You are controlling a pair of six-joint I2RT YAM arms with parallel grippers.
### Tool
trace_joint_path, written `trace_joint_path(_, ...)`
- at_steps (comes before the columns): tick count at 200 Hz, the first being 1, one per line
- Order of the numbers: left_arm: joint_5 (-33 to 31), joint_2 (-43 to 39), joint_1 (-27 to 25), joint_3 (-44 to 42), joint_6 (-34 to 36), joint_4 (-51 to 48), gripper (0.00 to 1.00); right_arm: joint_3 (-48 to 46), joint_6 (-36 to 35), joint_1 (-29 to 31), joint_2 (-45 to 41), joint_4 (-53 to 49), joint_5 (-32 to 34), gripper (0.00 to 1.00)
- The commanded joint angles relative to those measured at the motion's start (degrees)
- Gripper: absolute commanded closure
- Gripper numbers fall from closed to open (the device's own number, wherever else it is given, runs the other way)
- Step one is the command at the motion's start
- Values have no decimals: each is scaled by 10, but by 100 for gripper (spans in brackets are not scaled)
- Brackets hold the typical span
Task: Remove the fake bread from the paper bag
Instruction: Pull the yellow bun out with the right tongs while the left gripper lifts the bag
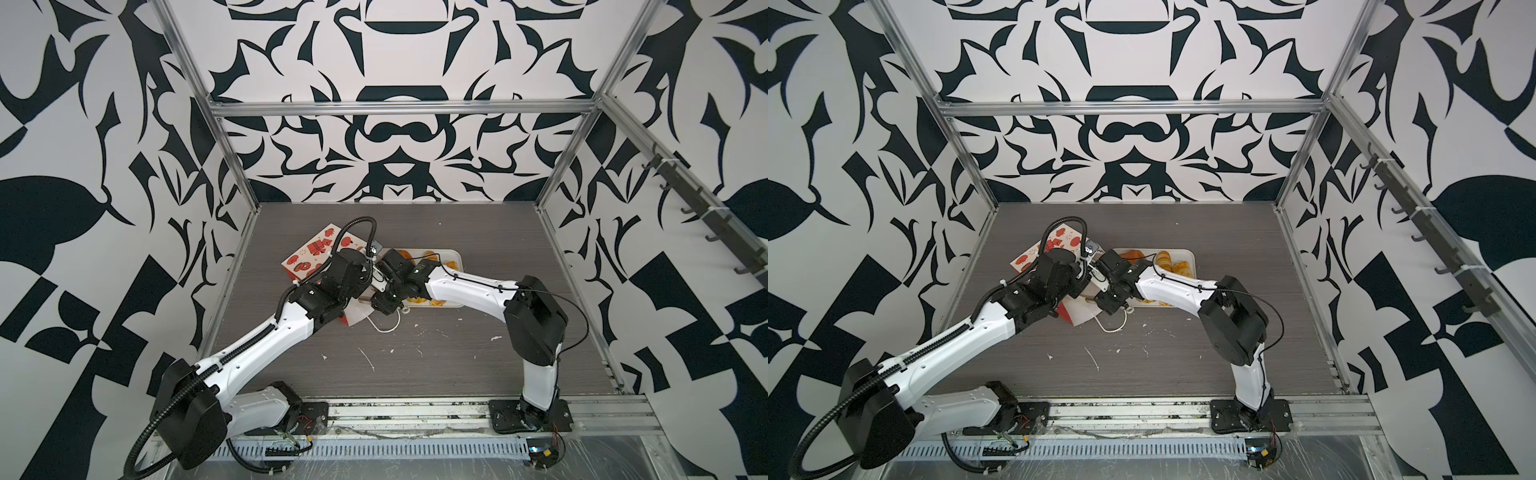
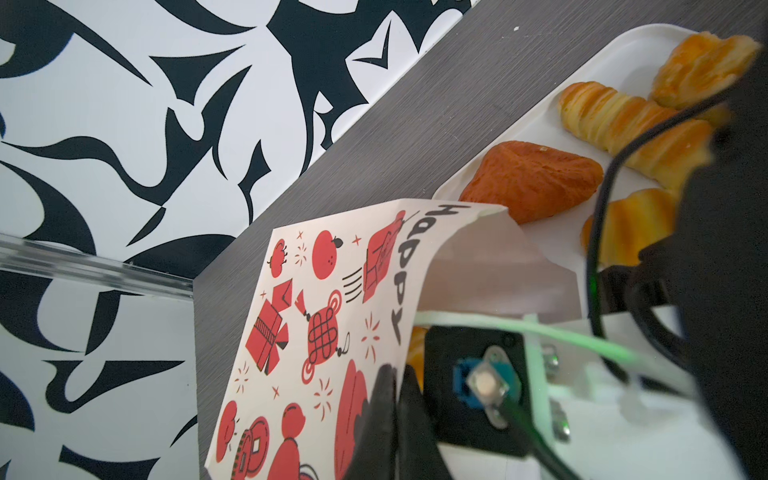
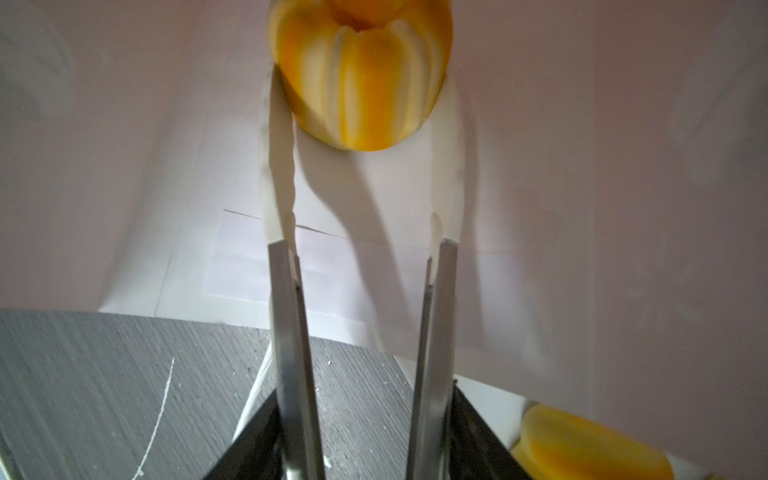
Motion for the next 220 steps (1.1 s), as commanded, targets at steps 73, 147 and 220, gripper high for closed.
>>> trace_joint_path(73, 10, -2, 0, 11, -7, 0, 100, -8, 36, -1, -56, 22, 38, 54)
trace_joint_path(147, -1, 14, 0, 19, 2, 2, 100, -73, 46, -1, -149, -10, 39, 58)
trace_joint_path(220, -37, 35, 0, 23, 1, 13, 100, -140, 75, -3, -250, -56, 20, 59)
